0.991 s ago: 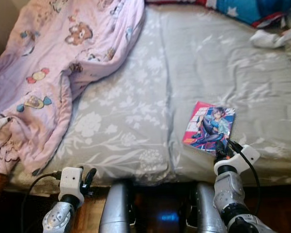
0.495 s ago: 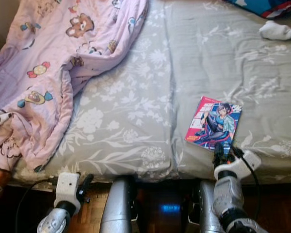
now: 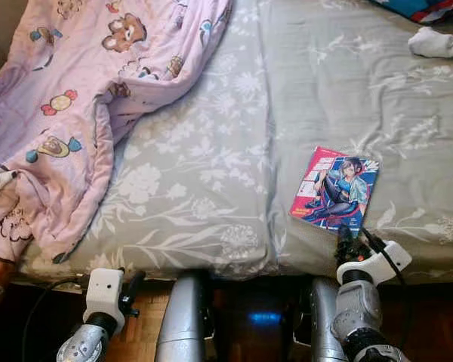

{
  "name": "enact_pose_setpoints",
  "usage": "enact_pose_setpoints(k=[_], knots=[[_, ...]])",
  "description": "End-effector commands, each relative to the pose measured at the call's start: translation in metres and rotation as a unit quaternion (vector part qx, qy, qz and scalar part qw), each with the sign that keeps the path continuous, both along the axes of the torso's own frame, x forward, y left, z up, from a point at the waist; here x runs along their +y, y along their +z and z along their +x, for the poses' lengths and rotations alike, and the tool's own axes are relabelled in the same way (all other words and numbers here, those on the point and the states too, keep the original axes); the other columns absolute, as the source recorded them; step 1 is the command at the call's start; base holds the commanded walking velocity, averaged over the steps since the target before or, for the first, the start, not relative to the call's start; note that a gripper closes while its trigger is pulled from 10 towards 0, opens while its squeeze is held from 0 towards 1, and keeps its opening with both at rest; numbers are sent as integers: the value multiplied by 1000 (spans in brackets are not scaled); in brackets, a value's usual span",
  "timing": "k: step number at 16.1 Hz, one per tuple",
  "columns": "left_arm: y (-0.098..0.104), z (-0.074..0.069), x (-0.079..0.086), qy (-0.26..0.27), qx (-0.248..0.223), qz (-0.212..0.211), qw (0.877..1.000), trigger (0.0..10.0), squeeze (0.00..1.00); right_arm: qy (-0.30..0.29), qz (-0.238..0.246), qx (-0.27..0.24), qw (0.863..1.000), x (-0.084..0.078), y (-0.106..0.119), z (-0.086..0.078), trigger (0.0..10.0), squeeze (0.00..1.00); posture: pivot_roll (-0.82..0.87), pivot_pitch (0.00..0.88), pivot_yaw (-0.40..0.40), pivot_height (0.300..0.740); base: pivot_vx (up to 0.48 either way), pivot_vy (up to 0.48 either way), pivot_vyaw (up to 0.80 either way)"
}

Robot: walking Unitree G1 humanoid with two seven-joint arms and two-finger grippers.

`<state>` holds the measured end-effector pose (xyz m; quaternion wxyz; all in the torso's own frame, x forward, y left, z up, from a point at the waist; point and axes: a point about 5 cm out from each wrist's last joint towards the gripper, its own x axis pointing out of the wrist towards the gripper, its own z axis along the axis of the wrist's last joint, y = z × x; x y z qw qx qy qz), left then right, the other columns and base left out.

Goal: Clean up the room

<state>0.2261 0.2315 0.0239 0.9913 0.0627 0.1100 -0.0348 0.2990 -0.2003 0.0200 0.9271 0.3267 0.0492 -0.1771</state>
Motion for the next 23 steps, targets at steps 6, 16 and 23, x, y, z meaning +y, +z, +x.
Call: enact_pose_setpoints(k=[6,16,23], knots=[[-6,-12,7,8,28,11,1000,10000,0,52,39,1,998,22,-8,-1,10000,0,274,356,152,575,0,0,0],[-5,-8,5,10,27,9,1000,10000,0,65,39,-42,996,23,5,8,10000,0,264,354,145,575,0,0,0],[-5,-1,3,11,25,4,1000,10000,0,12,5,1,1000,2,-24,-31,10000,0,241,345,130,575,0,0,0]])
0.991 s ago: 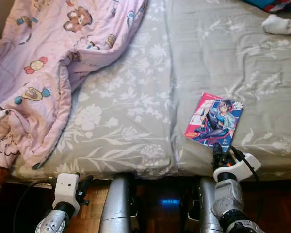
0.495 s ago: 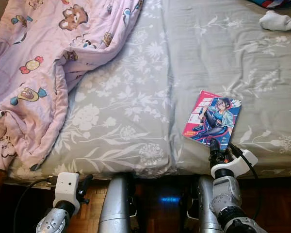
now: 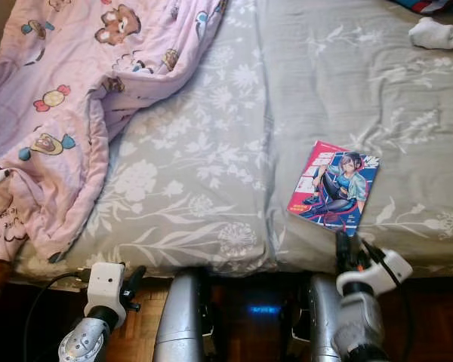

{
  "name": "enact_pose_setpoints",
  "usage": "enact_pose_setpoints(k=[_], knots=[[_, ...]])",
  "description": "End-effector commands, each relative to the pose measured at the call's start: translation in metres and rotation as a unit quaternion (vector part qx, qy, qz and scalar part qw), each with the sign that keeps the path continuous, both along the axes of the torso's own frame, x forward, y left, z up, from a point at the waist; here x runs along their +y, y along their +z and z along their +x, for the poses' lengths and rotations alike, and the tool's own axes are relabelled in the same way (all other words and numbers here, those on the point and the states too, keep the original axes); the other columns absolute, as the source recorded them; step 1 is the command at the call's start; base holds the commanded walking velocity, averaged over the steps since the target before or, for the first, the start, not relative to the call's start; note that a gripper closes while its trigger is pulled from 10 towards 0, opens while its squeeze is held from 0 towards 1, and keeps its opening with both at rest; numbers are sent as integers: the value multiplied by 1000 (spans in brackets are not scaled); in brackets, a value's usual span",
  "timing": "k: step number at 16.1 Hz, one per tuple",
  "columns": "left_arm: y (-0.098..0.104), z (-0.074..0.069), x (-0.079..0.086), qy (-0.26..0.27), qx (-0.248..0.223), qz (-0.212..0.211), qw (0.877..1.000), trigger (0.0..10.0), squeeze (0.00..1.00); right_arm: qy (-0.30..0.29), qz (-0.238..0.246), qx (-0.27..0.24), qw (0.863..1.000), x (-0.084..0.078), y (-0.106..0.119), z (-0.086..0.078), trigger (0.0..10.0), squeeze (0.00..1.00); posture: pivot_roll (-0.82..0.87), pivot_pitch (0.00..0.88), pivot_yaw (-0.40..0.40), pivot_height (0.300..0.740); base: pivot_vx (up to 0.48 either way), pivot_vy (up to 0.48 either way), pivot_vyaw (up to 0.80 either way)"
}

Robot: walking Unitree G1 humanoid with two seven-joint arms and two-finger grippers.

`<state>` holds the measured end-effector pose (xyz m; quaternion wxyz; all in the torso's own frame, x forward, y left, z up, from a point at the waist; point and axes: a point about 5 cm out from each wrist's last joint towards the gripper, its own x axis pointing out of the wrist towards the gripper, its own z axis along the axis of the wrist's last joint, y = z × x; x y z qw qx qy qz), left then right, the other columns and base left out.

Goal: Clean up the room

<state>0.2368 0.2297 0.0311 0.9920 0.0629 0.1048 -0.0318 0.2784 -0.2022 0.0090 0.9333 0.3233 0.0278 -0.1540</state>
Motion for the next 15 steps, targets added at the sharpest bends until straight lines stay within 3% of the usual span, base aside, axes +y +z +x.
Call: enact_pose_setpoints(k=[1,7,9,12,15], knots=[[-13,-11,5,9,30,4,1000,10000,0,-6,9,23,1000,3,-12,-13,10000,0,240,346,130,575,0,0,0],[-13,-9,3,11,27,1,1000,10000,0,31,22,-109,993,17,31,15,10000,0,237,348,127,575,0,0,0],[-13,-10,3,11,27,0,1000,10000,0,37,23,-132,990,19,43,22,10000,0,240,353,126,575,0,0,0],[-14,-12,2,12,28,-1,1000,10000,0,34,26,-140,989,21,47,22,10000,0,242,355,124,575,0,0,0],[-15,-12,2,12,29,-1,1000,10000,0,15,24,-130,991,17,42,6,10000,0,238,356,122,575,0,0,0]])
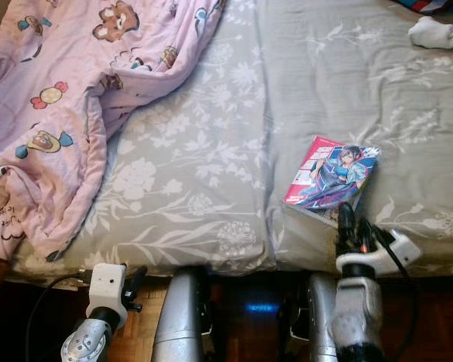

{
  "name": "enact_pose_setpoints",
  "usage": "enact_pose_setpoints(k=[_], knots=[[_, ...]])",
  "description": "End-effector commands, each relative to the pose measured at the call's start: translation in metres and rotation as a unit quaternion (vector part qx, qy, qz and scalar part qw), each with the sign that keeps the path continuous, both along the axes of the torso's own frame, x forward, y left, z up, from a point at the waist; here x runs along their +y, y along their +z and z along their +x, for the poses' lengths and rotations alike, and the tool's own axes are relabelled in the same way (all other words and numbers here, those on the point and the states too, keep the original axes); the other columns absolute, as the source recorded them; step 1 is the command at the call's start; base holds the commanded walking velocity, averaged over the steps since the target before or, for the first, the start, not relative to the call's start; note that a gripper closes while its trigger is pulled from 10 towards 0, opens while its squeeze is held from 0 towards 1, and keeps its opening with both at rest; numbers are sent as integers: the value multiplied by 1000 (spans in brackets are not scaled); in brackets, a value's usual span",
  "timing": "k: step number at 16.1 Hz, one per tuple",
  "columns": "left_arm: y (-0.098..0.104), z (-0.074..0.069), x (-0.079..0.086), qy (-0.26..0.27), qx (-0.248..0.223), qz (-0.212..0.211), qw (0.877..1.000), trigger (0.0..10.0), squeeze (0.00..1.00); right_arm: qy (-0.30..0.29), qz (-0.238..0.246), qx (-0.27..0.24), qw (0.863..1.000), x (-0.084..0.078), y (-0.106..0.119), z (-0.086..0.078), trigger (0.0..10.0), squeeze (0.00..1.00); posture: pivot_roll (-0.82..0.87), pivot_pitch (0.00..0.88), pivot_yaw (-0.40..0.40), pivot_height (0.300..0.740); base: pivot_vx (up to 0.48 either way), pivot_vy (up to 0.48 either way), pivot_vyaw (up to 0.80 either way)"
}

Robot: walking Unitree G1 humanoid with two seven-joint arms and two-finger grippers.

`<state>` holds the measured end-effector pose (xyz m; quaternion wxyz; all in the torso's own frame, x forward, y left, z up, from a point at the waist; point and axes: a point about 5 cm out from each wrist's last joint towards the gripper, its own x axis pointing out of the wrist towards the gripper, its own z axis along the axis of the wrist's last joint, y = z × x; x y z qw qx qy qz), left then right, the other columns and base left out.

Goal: Clean up the room

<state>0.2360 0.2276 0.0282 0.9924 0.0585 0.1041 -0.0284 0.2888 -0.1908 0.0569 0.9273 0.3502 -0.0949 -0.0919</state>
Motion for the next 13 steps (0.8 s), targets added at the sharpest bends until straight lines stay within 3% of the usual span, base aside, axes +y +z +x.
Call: enact_pose_setpoints(k=[1,3,5,8,13], knots=[[-12,-11,4,8,30,2,1000,10000,0,-14,13,20,1000,2,-10,-13,10000,0,235,356,121,575,0,0,0],[-14,-11,3,8,31,2,999,10000,0,-21,12,21,999,-1,-9,-24,10000,0,230,354,120,575,0,0,0],[-14,-11,3,7,32,1,999,10000,0,-13,9,11,1000,-1,-3,-24,10000,0,229,354,121,575,0,0,0],[-14,-9,3,7,32,1,999,10000,0,8,9,-4,1000,3,10,-2,10000,0,225,354,123,575,0,0,0],[-13,-10,4,6,31,5,999,10000,0,36,2,40,999,11,5,28,10000,0,248,355,127,575,0,0,0]])
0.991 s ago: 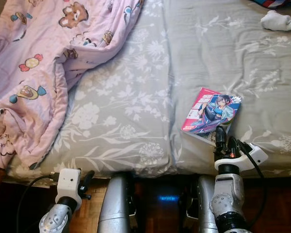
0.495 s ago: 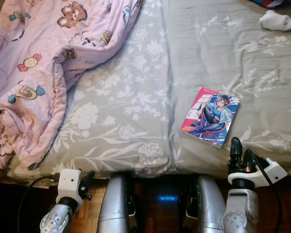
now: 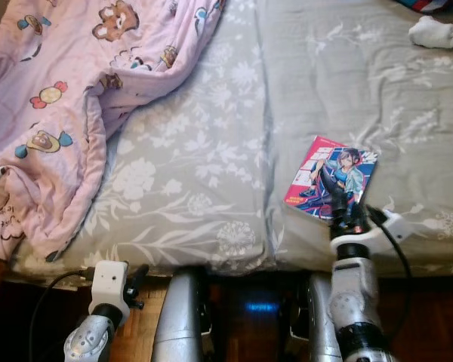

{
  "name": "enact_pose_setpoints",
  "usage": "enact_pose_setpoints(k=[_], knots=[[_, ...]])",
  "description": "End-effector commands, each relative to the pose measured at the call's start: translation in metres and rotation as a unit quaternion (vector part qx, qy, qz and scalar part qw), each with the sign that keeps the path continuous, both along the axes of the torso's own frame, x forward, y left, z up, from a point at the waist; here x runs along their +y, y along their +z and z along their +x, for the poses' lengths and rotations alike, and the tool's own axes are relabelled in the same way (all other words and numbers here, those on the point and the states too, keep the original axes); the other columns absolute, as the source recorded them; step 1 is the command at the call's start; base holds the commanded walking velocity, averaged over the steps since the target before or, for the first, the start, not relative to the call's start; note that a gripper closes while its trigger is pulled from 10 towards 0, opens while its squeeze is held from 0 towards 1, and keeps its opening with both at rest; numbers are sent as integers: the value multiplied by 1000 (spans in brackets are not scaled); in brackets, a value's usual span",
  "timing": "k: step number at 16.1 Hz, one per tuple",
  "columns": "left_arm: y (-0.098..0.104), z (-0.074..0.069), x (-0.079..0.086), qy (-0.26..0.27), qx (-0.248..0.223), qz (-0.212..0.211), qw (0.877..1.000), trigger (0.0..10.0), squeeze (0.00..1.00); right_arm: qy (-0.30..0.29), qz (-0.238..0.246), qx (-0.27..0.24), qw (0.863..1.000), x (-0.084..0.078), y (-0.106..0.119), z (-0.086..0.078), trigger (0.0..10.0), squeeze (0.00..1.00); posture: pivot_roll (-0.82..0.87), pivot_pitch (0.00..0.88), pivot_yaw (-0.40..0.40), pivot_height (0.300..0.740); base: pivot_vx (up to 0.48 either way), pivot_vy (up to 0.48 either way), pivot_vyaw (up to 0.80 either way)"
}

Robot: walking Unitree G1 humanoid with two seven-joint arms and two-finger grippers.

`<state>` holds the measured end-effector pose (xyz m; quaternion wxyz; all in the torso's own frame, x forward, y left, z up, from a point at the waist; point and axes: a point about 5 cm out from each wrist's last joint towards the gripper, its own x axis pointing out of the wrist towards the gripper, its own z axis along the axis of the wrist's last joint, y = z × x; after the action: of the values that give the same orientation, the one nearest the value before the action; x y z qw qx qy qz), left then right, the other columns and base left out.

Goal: Clean up the room

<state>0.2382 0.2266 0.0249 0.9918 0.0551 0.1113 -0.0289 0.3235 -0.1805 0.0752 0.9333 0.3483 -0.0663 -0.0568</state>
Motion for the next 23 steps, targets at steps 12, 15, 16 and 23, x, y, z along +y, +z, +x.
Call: enact_pose_setpoints(k=[12,15,16,23], knots=[[-11,-18,9,8,27,12,1000,10000,0,-40,1,90,995,-16,-42,-19,10000,0,260,338,130,575,0,0,0],[-11,-18,9,7,27,13,1000,10000,0,-32,4,99,995,-14,-46,-19,10000,0,265,334,132,575,0,0,0],[-11,-18,10,8,27,13,1000,10000,0,-31,4,100,995,-14,-46,-19,10000,0,266,335,132,575,0,0,0],[-8,-18,11,10,24,15,1000,10000,0,-18,8,102,995,-10,-42,-12,10000,0,279,350,138,575,0,0,0]])
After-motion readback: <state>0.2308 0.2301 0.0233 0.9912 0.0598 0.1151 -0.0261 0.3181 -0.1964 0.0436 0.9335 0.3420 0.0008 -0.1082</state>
